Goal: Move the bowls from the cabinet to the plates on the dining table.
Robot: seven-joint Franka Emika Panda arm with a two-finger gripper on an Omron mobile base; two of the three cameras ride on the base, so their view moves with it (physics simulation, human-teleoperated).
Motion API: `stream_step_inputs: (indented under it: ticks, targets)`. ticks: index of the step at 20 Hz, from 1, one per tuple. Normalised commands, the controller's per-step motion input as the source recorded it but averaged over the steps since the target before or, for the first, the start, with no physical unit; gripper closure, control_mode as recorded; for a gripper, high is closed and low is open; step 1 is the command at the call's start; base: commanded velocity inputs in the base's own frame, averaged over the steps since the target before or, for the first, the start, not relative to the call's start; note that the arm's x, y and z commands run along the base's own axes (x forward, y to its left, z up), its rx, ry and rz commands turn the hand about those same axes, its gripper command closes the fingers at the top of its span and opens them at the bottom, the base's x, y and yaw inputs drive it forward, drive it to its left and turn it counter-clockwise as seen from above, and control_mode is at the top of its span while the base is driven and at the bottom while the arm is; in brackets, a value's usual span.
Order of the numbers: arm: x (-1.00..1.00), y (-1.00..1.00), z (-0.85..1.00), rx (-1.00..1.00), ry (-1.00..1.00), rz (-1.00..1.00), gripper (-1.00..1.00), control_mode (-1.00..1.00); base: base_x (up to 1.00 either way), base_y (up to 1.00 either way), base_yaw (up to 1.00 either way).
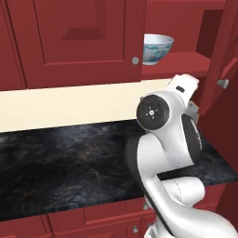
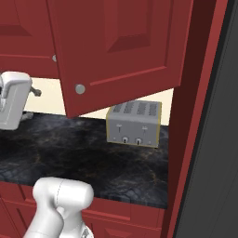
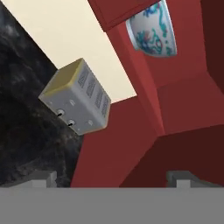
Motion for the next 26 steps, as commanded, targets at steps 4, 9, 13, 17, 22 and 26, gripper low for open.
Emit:
stream_step_inputs:
  ticks: [4, 9, 13, 17, 22, 26]
  targets:
    - [0.50, -0.28, 0.04, -0.05, -0.02, -0.24, -1.00, -1.00, 0.00, 0.00, 0.00]
    - [0.50, -0.29, 0.01, -0.06, -0.01, -0.24, -1.00, -1.00, 0.00, 0.00, 0.00]
    - [0.49, -0.33, 0.00, -0.06, 0.00, -0.26, -1.00, -1.00, 0.00, 0.00, 0.00]
    - [0.44, -0.39, 0.00, -0.05, 0.00, -0.27, -1.00, -1.00, 0.00, 0.00, 0.00]
    - [0.39, -0.40, 0.00, -0.05, -0.01, -0.27, -1.00, -1.00, 0.00, 0.00, 0.00]
    - [0.35, -0.45, 0.00, -0.03, -0.02, -0.27, -1.00, -1.00, 0.00, 0.00, 0.00]
